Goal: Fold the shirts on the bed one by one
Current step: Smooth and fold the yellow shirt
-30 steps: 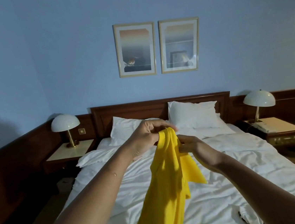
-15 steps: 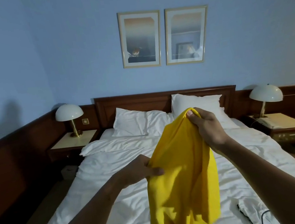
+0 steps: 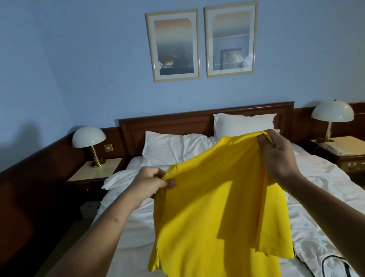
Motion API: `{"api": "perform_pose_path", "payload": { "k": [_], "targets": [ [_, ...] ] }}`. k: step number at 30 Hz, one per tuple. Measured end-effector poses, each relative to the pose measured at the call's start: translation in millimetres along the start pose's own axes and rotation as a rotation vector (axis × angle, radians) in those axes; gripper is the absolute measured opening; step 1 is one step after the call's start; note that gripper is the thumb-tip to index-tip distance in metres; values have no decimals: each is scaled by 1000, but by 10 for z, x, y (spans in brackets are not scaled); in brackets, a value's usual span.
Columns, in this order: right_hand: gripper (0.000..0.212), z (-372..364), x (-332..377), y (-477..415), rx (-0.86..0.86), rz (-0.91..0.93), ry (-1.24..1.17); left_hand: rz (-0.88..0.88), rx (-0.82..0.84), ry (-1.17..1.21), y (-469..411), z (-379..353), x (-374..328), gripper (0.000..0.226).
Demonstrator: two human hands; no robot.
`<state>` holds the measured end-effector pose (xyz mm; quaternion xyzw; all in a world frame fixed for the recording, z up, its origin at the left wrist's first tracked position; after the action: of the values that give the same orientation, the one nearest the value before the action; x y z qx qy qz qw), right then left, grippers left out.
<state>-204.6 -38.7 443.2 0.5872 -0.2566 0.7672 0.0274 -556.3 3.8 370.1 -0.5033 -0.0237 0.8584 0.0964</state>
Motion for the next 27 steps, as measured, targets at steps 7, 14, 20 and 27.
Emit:
{"api": "perform_pose_path", "payload": {
  "k": [7,14,20,27],
  "targets": [
    [30,99,-178,62,-59,20,99,-242,-432,-51,35,408,-299,17],
    [39,55,-204,187,0,26,51,-233,-7,-140,162,-246,-296,22],
    [41,-221,65,317,170,133,57,-88,237,33,410,-1661,112,77],
    [43,122,259,399,164,150,-113,102,134,197,472,-2300,427,51]
  ]
}}
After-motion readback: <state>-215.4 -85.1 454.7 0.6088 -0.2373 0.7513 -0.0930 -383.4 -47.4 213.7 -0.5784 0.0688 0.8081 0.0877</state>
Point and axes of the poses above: each hand's wrist, its own y-axis away from the middle knuckle, its own z-axis out of the back of the hand, x = y × z, the point moved 9 cm from there along -y, towards the middle knuckle, and after that the axes turned 9 degrees about -z, right-handed, at the moved point
